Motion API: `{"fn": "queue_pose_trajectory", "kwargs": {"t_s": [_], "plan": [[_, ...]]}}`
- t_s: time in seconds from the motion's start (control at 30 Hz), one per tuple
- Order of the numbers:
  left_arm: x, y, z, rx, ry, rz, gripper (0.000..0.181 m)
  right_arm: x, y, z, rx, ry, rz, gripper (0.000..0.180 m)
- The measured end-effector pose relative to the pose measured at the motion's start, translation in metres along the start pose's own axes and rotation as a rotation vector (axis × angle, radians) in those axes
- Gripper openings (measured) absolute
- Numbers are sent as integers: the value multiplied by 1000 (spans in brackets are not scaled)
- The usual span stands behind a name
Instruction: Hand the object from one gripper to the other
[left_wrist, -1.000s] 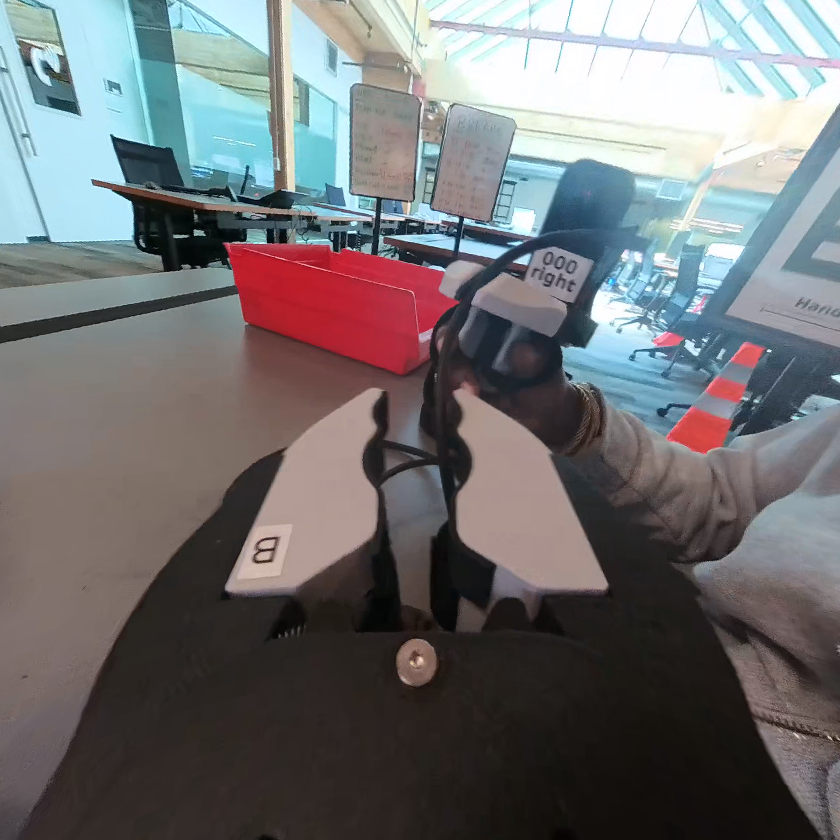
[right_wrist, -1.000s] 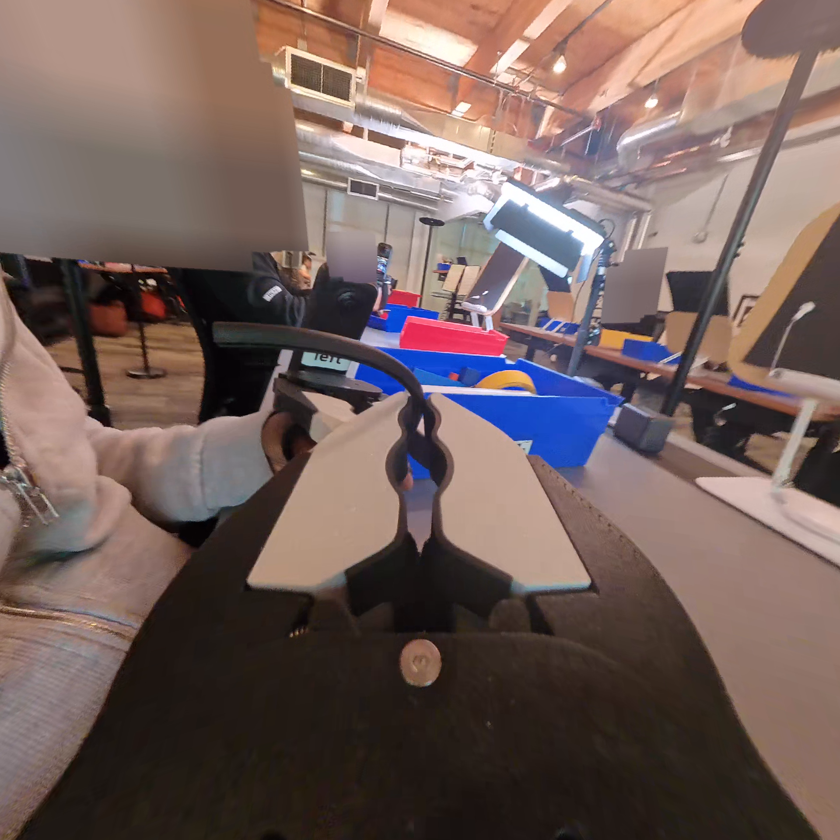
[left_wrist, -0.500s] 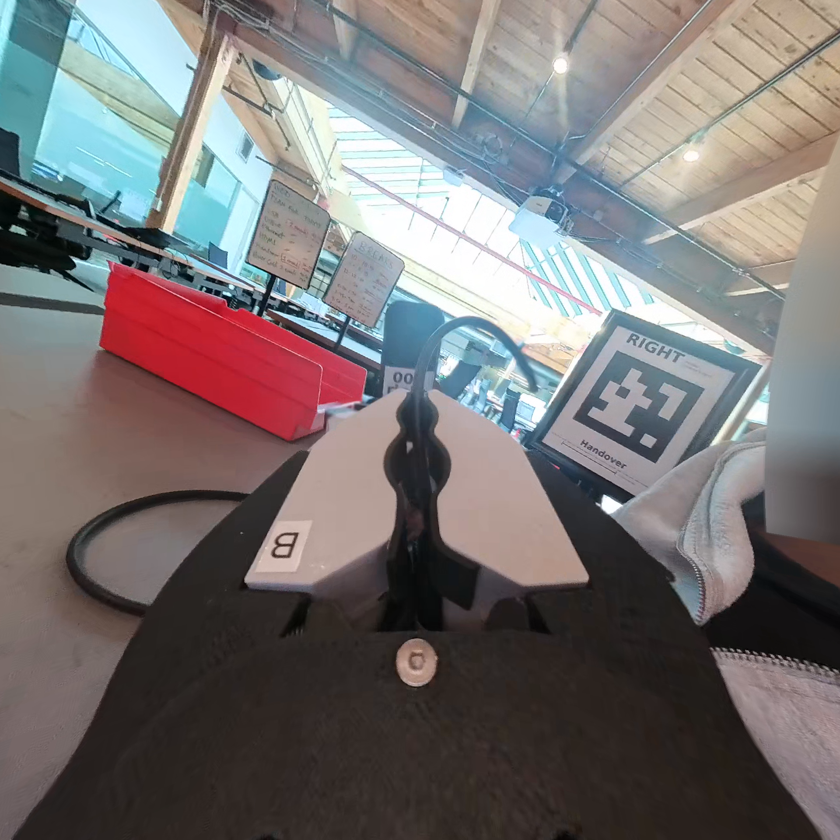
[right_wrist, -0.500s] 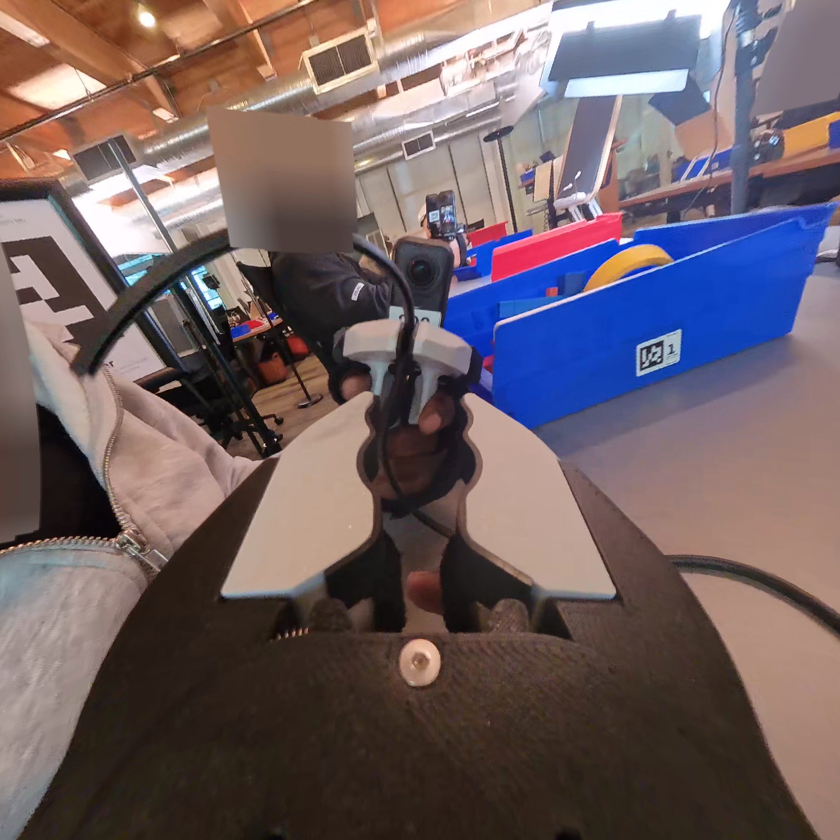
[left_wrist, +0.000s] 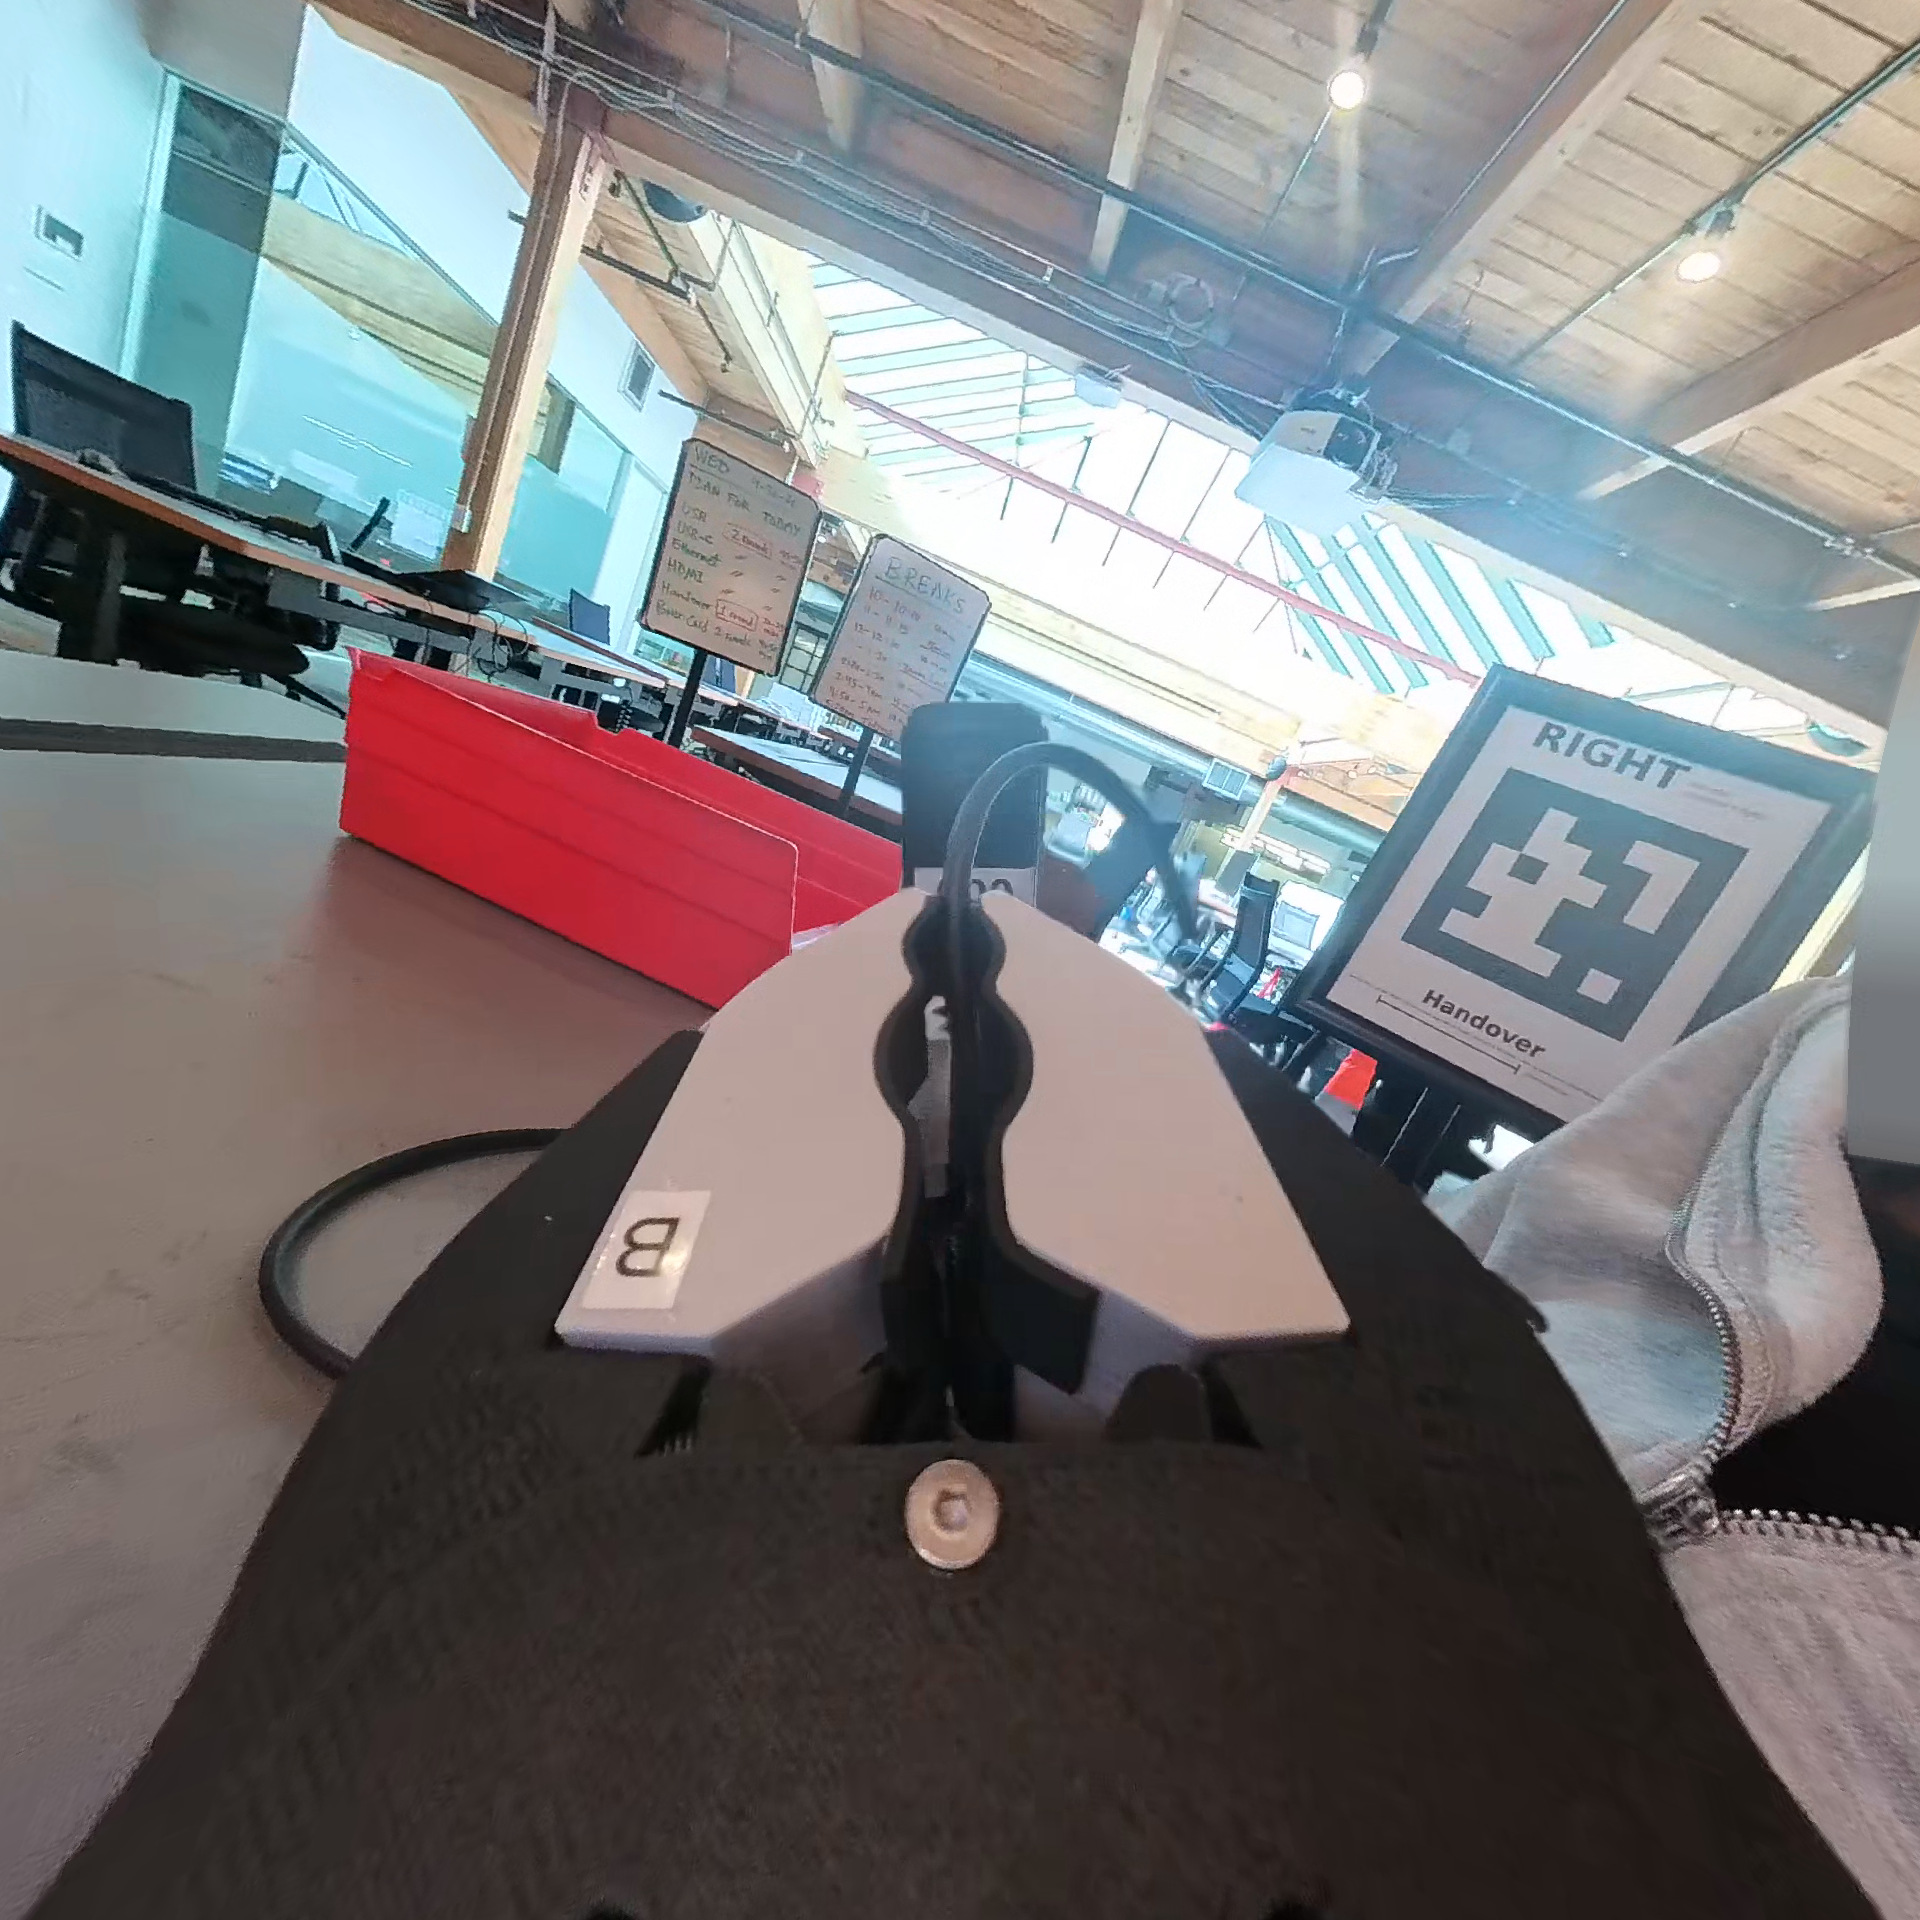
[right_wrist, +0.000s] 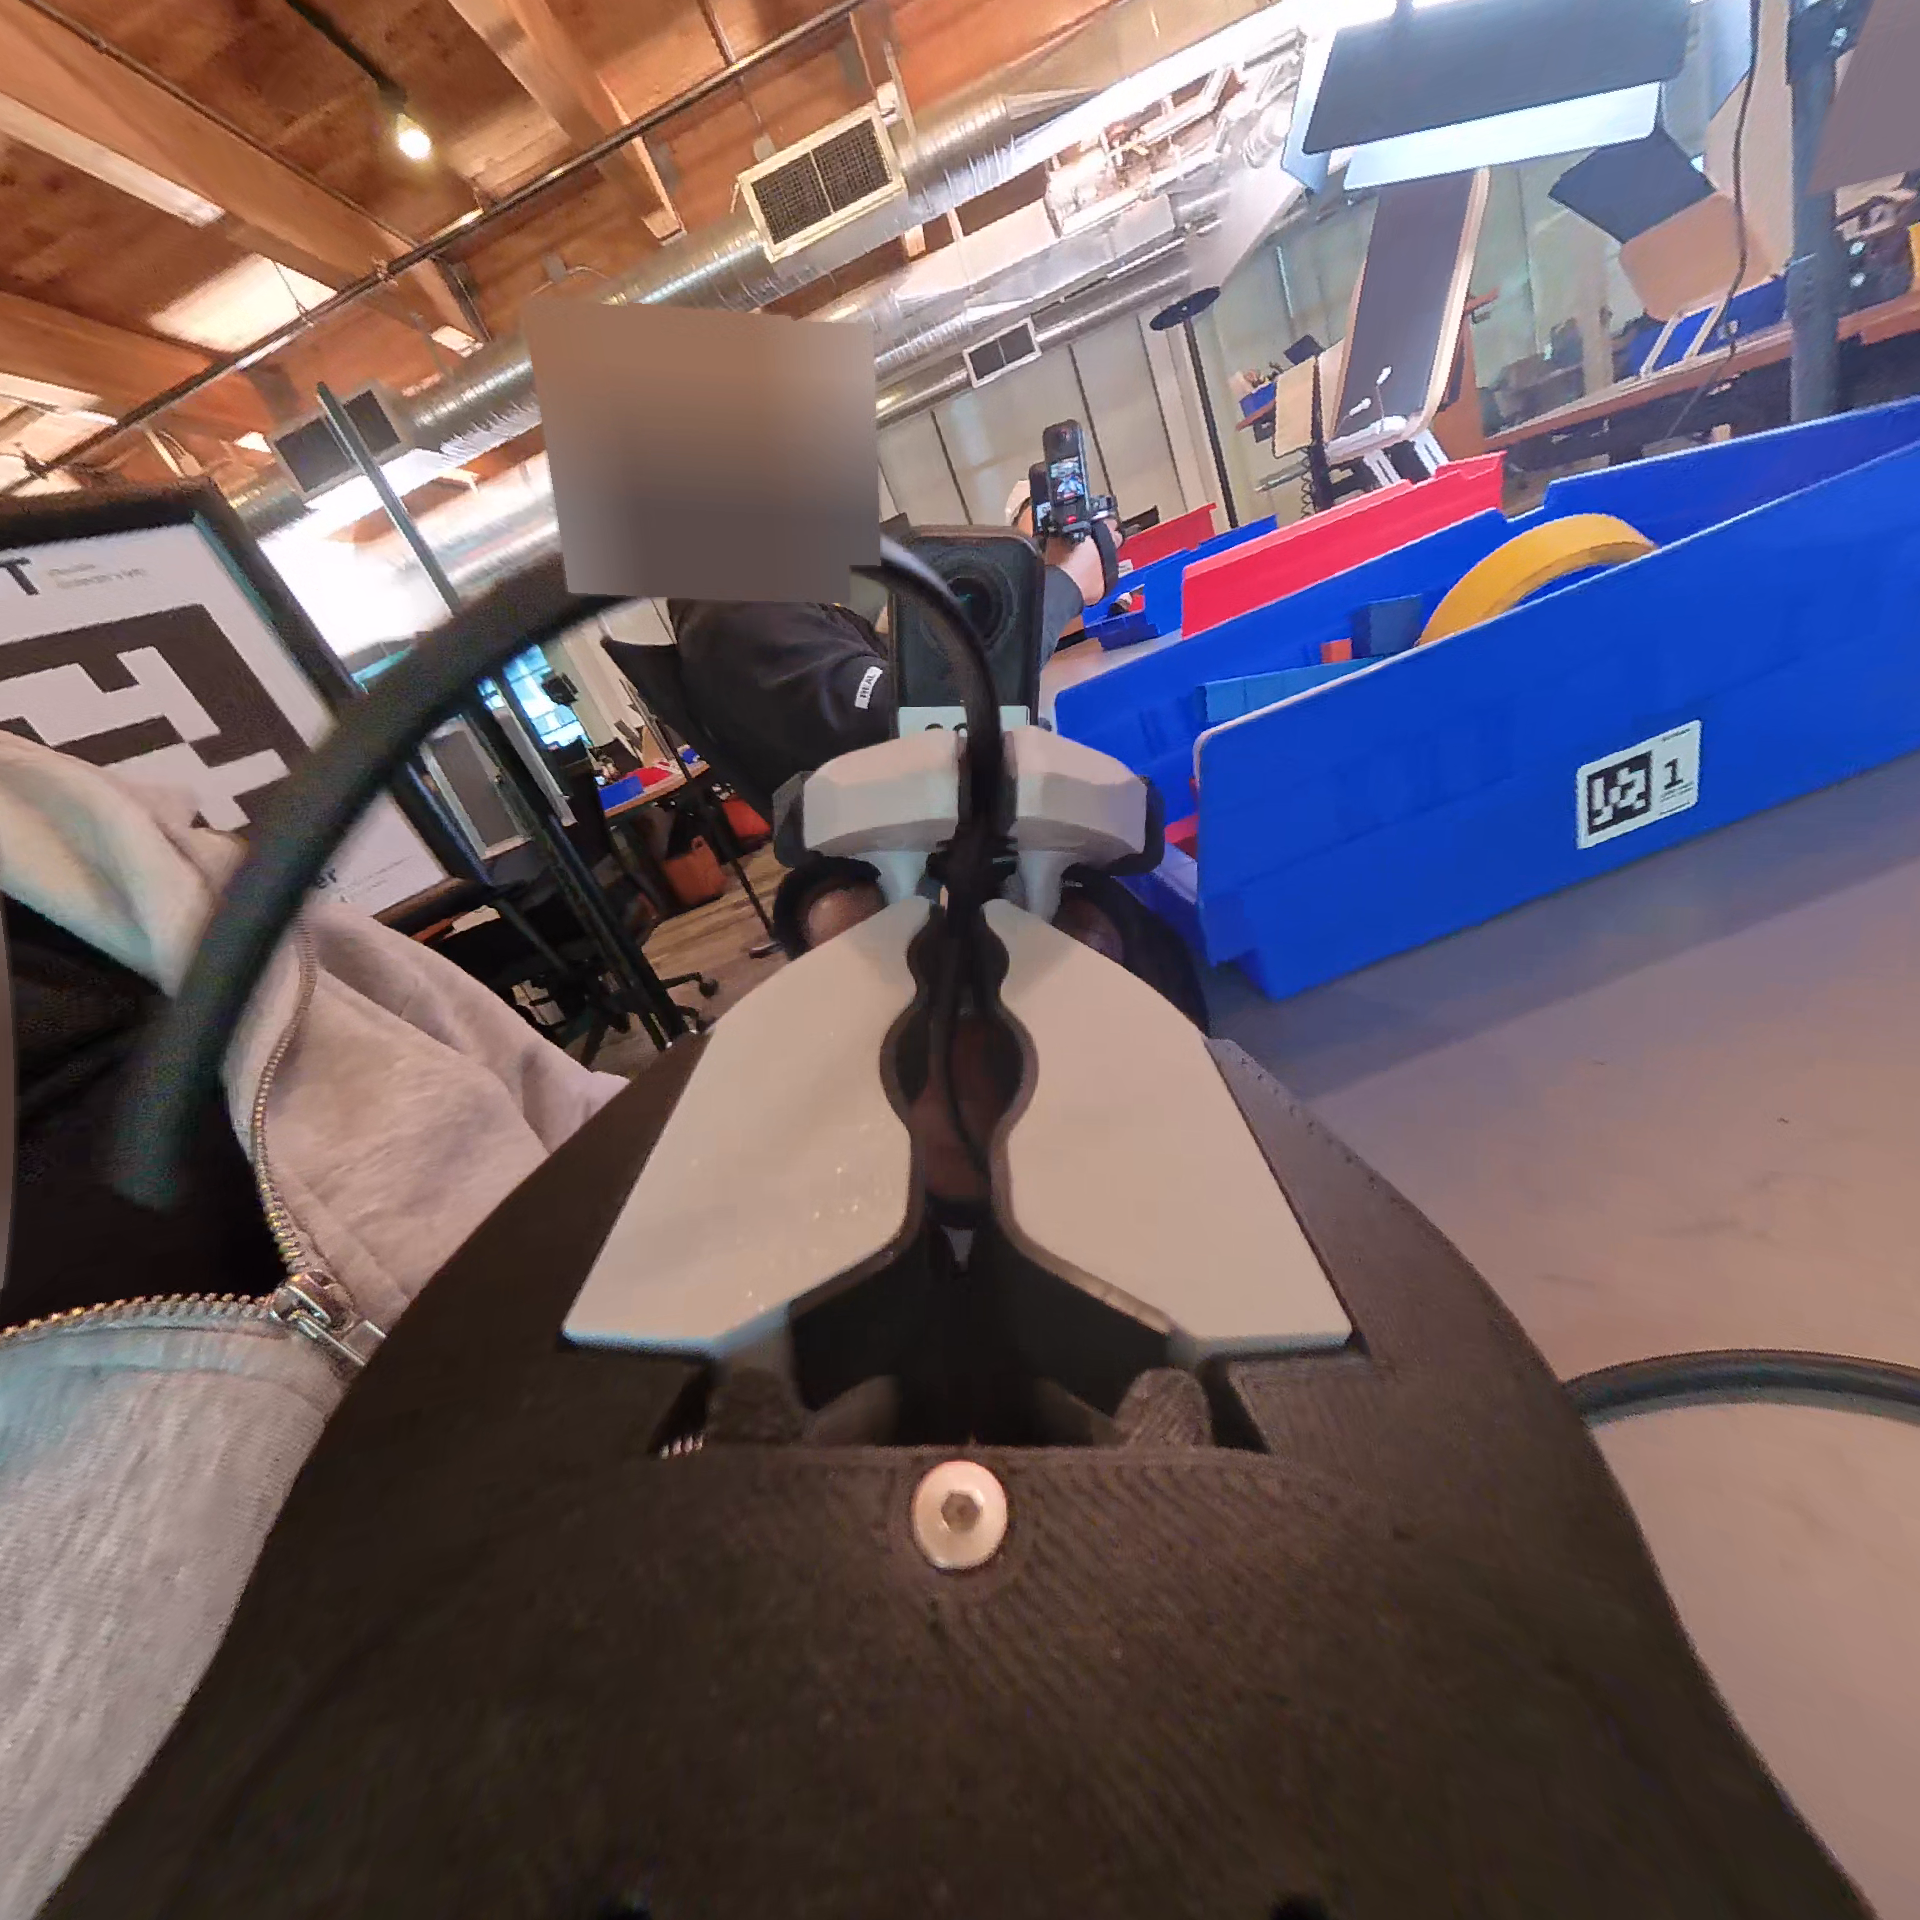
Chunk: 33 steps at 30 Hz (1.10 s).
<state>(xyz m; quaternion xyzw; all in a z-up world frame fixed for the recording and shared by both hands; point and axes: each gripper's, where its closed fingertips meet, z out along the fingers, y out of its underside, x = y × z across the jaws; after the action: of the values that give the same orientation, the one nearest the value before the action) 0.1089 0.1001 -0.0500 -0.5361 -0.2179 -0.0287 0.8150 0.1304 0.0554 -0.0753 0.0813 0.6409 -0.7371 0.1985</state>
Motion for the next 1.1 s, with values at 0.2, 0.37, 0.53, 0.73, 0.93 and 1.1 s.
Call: {"fn": "queue_pose_trajectory", "kwargs": {"t_s": [0.2,0.37,0.53,0.73,0.93,1.1], "plan": [[-4,1,-3,-10,-2,-87,26,10,-28,-21,165,53,6,5],[-6,24,3,-164,-51,31,11,15,-46,-37,280,85,-5,4],[-2,22,2,-151,-33,58,4,14,-47,-36,295,81,-2,9],[0,-17,-11,105,67,-153,3,12,-30,-21,182,64,14,34],[4,-16,-10,104,102,-176,4,7,4,0,-36,71,-82,28],[2,-10,-7,66,74,-157,3,5,-3,-4,10,75,-125,7]]}}
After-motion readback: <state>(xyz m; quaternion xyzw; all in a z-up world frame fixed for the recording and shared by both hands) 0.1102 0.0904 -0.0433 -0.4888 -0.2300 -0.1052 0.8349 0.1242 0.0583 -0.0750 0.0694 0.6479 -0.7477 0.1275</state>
